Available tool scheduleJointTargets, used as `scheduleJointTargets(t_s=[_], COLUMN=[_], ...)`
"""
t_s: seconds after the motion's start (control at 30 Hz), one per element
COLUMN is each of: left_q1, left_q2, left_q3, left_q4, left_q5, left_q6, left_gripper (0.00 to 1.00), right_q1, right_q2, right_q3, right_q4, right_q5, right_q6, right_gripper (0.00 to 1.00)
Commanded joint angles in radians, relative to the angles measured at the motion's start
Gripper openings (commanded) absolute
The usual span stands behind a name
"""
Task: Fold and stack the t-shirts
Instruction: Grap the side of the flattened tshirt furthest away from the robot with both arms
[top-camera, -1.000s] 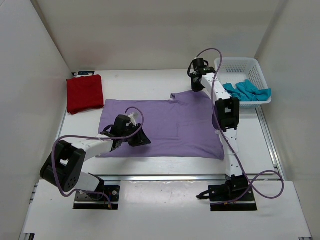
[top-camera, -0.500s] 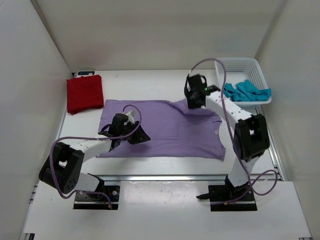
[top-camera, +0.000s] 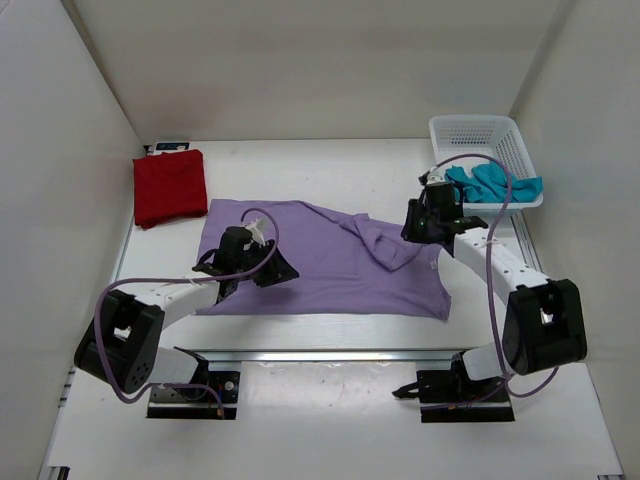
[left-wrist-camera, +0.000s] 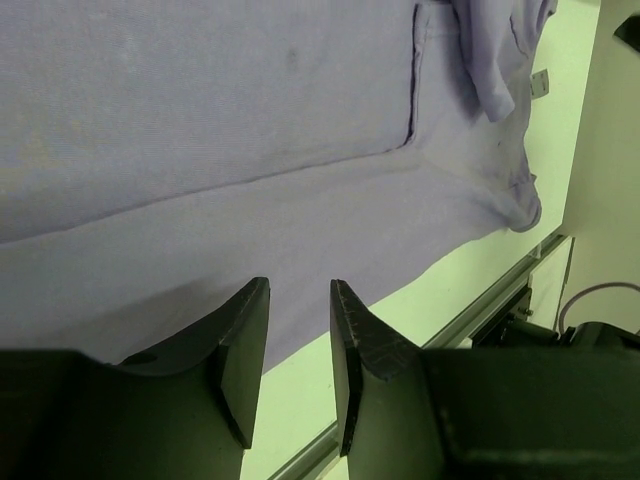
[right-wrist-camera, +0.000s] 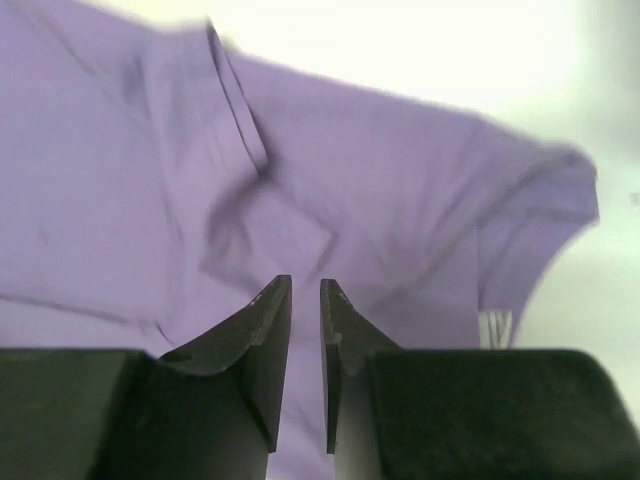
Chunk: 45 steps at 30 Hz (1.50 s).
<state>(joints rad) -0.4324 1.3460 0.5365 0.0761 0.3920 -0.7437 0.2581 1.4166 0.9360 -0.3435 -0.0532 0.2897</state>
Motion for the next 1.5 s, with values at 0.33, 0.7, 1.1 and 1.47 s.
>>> scheduleJointTargets(t_s=[0.33, 0.7, 1.1, 1.47], left_q1=[0.009, 0.003, 0.004, 0.084], left_q2=[-0.031, -0.021, -0.01, 0.005], left_q3=[-0.015, -0.02, -0.026, 0.081], left_q4=[0.025, 0.033, 0.039, 0.019], left_q5=[-0.002, -0.007, 0.001, -0.004], left_q6=[-0.002, -0.006, -0.008, -0.049], left_gripper=[0.42, 0.42, 0.41, 0.41], right_q1=[-0.026, -0.027, -0.033, -0.063], right_q2=[0.133, 0.202, 0.234, 0.248], right_q3=[-0.105, -0.14, -0.114, 0.094], right_q4=[0.25, 0.302, 0.31, 0.273], right_q5=[-0.152, -0.083, -0.037, 0.003], right_q6=[0.151, 0.178, 0.198, 0.128], right_gripper=[0.26, 0.26, 0.26, 0.0])
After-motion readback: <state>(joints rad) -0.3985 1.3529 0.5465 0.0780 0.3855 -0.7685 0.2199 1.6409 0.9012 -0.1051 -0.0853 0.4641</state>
